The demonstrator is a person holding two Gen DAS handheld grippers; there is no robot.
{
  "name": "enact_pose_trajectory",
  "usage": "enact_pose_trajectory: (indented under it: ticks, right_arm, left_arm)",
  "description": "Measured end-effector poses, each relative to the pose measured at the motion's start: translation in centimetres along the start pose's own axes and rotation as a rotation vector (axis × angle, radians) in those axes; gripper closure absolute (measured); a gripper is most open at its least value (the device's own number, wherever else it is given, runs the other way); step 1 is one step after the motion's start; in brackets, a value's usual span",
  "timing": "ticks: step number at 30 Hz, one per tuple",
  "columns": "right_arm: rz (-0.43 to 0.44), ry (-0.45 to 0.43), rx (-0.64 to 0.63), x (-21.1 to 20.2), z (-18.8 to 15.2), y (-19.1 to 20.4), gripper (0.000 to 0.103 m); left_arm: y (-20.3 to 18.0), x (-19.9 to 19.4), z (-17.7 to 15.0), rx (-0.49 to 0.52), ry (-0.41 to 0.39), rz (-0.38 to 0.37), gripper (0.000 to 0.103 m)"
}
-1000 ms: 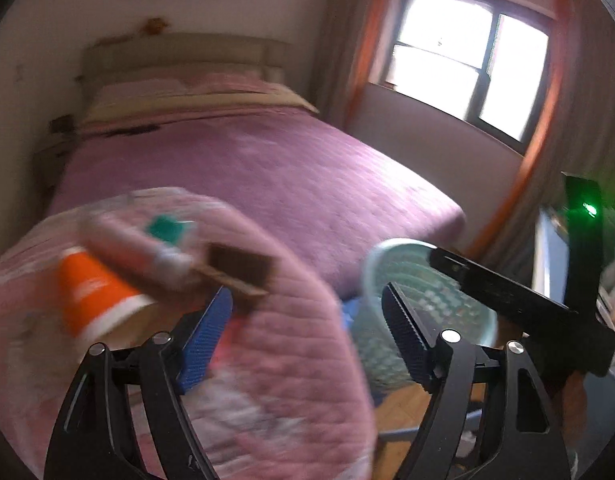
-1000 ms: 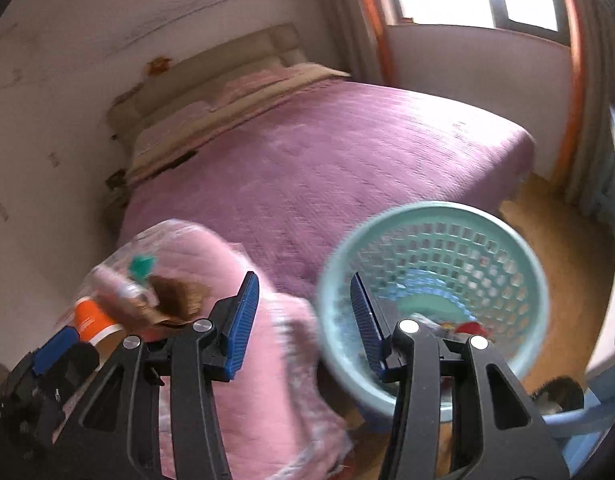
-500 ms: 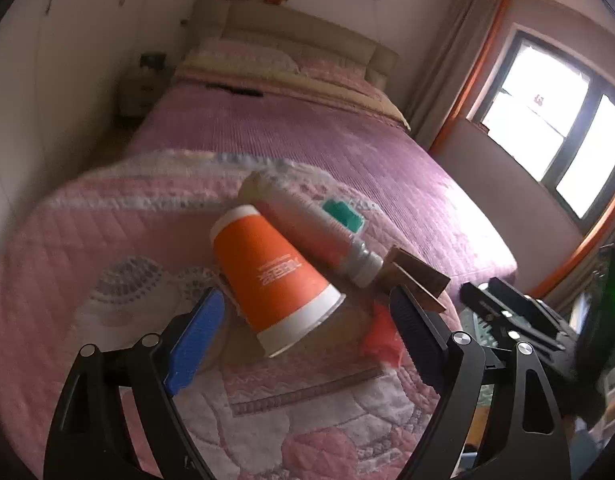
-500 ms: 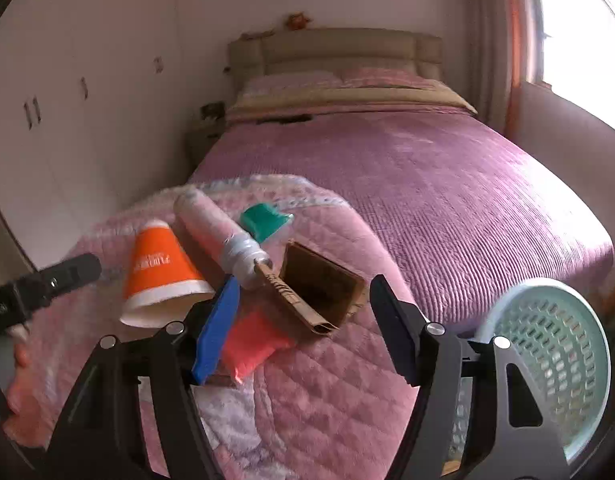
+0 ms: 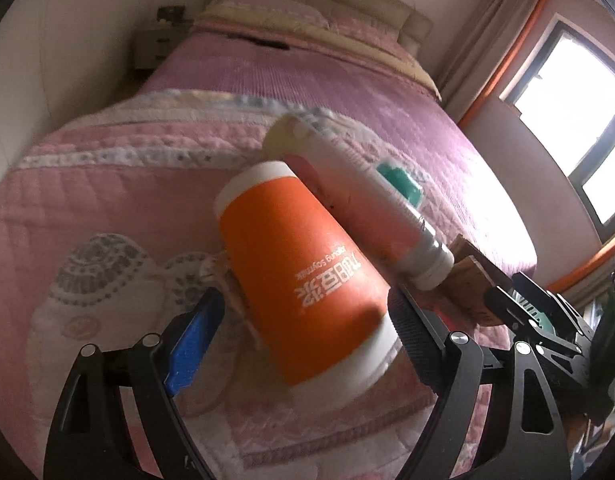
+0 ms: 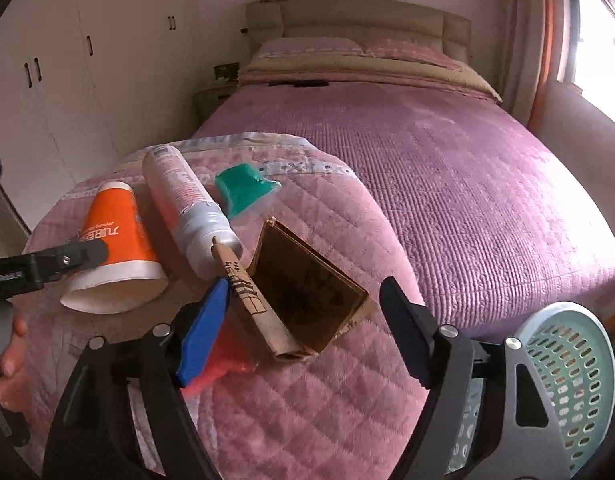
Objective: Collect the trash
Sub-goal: 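Grasp the orange paper cup with the left tool while the right grasps the brown booklet, then lift the cup and booklet off the bed with both tools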
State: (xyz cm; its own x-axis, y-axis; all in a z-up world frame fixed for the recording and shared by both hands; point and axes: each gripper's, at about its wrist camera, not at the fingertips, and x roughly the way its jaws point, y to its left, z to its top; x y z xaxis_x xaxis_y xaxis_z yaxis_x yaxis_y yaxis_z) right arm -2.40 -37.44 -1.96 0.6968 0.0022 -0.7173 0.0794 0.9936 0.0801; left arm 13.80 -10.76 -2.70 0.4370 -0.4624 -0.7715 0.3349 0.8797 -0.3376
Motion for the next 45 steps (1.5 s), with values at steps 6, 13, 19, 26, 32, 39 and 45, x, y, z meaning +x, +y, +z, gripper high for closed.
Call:
enact_pose_trajectory:
  ticks: [6, 13, 19, 26, 32, 39, 45]
  right_arm:
    - [0.033, 0.028, 0.019, 1.4, 0.3, 0.0, 0.029]
    - [0.024, 0.007, 0.021, 0.5, -0.5, 0.5, 0.063]
    - [0.004, -0.060, 0.020, -2.0, -1.3, 1.6, 0.089]
    - [-0.050, -0.126, 0.029, -4.5, -1.3, 3.1, 0.093]
    - [-0.001, -0.183, 0.066, -9.1, -1.4, 4.8, 0.093]
    - [0.086, -0.105, 0.050, -9.7, -3.7, 8.5, 0.093]
    - [0.118, -0.070, 0.044, -9.7, -6.0, 10.2, 0.093]
  left_arm:
    - [-0.5, 1.2, 0.5, 0.004, 0.010, 0.004, 0.026]
    - [-0.2, -0.5, -0.4, 0.018, -0.015, 0.000, 0.054]
    - [1.3, -3.4, -1.5, 0.010, -0.055, -0.018, 0.063]
    - [3.9, -7.6, -3.1, -0.007, -0.104, -0.054, 0.063]
    - [6.3, -10.5, -4.5, -0.034, -0.113, -0.121, 0.063]
    - [8.3, -10.8, -6.2, -0.061, -0.079, -0.147, 0.061]
    - [10.4, -10.8, -7.6, -0.060, -0.077, -0.049, 0.047]
